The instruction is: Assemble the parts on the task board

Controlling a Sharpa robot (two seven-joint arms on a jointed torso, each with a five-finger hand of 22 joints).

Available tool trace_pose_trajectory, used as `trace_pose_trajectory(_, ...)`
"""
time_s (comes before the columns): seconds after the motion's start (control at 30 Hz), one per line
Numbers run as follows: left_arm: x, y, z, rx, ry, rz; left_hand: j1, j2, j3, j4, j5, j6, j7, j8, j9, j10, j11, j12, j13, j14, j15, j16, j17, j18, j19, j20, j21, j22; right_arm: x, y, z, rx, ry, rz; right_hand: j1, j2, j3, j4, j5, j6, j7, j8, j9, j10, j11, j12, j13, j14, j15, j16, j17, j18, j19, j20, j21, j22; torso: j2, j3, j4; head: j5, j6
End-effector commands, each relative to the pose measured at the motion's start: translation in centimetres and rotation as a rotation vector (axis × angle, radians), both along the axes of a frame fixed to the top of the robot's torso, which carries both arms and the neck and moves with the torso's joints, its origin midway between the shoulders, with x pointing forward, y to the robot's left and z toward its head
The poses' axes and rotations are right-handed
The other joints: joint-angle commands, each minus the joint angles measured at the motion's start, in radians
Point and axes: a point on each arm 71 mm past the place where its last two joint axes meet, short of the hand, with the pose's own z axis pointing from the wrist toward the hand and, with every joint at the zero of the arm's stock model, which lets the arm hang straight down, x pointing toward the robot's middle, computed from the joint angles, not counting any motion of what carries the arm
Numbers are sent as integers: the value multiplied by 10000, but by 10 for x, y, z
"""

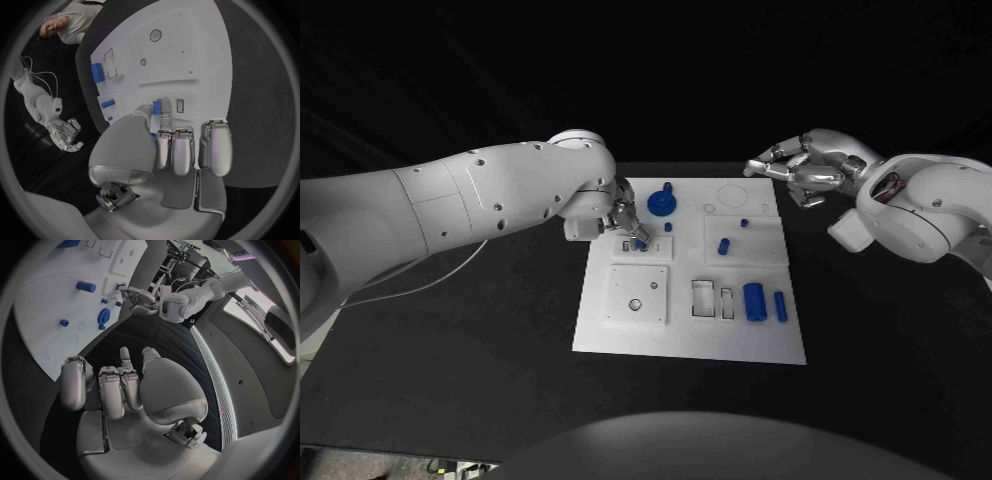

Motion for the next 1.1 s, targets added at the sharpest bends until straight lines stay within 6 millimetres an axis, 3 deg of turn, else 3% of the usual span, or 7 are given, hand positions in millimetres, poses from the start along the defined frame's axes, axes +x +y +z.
trace_pose_trajectory(0.03, -1, 5, -2, 860, 241, 453, 78, -13, 50, -17, -22, 27, -80, 25, 11, 1023, -46, -9, 2621, 1071, -63, 24, 2634, -54, 93, -93, -37, 921, -1, 1, -1, 4, 32, 162, 122, -17, 65, 7, 66, 57, -7, 44, 14, 1109, 11, -42, 2608, 1042, 55, 34, 2631, 178, -76, -3, -63, 1785, -2, 3, 7, -3, 0)
trace_pose_trajectory(1.1, -1, 5, -3, 890, 559, 326, 82, -73, 91, -60, -77, 69, -88, 34, 42, 1023, -49, -9, 2621, 1071, -63, 24, 2634, -52, 89, -92, -46, 918, 0, 1, -1, -25, 81, 160, 144, -11, 71, 10, 67, 70, -3, 44, 18, 1109, 19, -42, 2608, 1042, 60, 34, 2631, 180, -82, 1, -73, 1782, -6, 8, -1, 18, 0)
